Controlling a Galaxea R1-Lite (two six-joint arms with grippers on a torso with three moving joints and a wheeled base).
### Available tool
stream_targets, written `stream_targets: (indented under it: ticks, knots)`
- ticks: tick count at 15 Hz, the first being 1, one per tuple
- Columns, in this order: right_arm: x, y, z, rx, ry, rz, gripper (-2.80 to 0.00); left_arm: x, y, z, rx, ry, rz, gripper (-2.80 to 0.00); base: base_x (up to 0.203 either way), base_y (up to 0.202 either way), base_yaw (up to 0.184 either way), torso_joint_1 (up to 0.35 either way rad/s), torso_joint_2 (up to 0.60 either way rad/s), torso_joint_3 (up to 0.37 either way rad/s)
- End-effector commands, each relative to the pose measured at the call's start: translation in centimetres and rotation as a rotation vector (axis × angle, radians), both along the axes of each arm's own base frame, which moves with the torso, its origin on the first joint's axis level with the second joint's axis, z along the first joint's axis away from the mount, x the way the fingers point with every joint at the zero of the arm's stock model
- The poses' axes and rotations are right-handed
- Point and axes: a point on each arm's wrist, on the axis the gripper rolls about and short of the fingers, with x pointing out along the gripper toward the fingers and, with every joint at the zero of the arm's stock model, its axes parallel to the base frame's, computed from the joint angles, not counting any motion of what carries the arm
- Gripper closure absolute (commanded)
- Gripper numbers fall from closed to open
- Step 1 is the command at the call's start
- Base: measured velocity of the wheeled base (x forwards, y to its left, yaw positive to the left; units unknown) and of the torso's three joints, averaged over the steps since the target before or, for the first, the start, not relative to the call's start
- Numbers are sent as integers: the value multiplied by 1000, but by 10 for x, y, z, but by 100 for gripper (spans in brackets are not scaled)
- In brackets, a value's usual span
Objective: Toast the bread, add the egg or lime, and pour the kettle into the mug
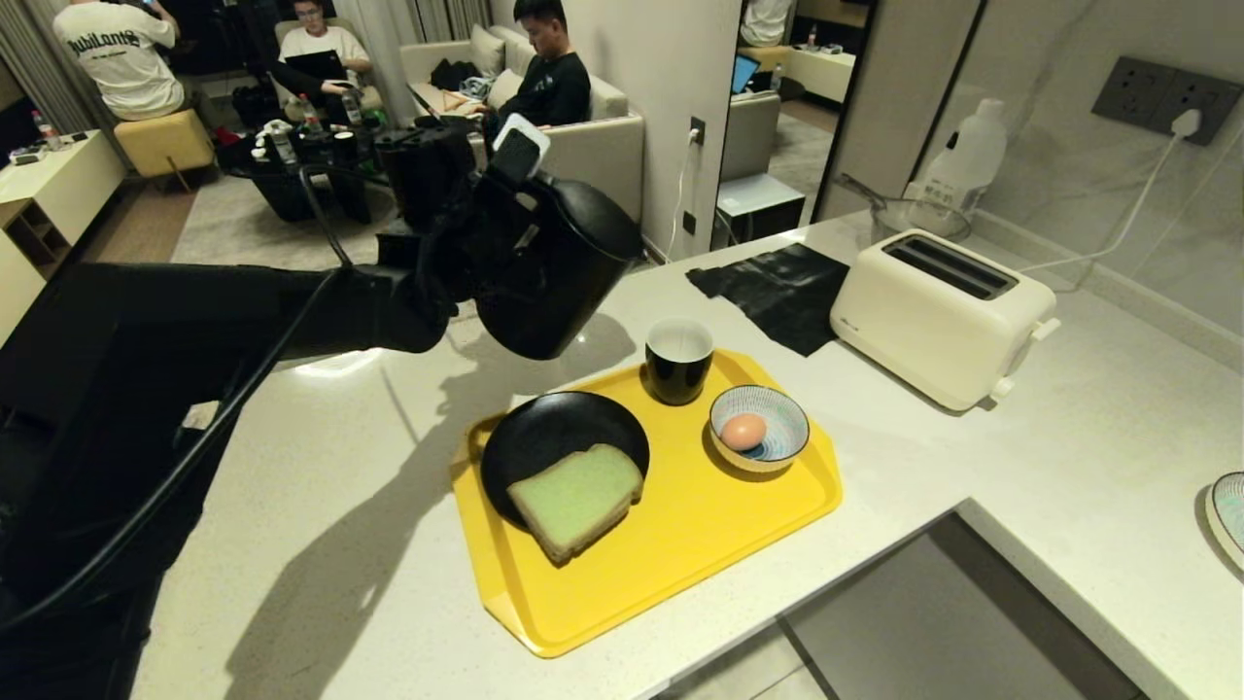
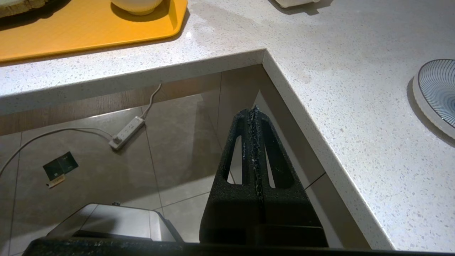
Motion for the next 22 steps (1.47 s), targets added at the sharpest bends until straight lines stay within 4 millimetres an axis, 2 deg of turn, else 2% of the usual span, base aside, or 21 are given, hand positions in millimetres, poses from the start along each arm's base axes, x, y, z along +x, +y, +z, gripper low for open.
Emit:
stream_targets:
  ticks: [1, 4, 8, 10, 12, 14, 17, 22]
  knots:
    - [0, 0, 0, 0, 3, 2, 0, -17, 13, 29, -64, -31, 9, 0, 0, 0, 0, 0, 0, 0]
    - [0, 0, 0, 0, 1, 2, 0, -30, 39, 55, -153, -33, 42, 0, 0, 0, 0, 0, 0, 0]
    - [0, 0, 0, 0, 1, 2, 0, -51, 94, 88, -263, -61, 122, 0, 0, 0, 0, 0, 0, 0]
    - [0, 0, 0, 0, 2, 2, 0, -59, 124, 95, -316, -75, 173, 0, 0, 0, 0, 0, 0, 0]
    - [0, 0, 0, 0, 1, 2, 0, -72, 145, 99, -364, -78, 204, 0, 0, 0, 0, 0, 0, 0]
    - [0, 0, 0, 0, 1, 2, 0, -86, 159, 96, -418, -57, 217, 0, 0, 0, 0, 0, 0, 0]
    - [0, 0, 0, 0, 3, 2, 0, -107, 178, 77, -497, 13, 216, 0, 0, 0, 0, 0, 0, 0]
    - [0, 0, 0, 0, 1, 2, 0, -115, 215, 39, -606, 40, 177, 0, 0, 0, 0, 0, 0, 0]
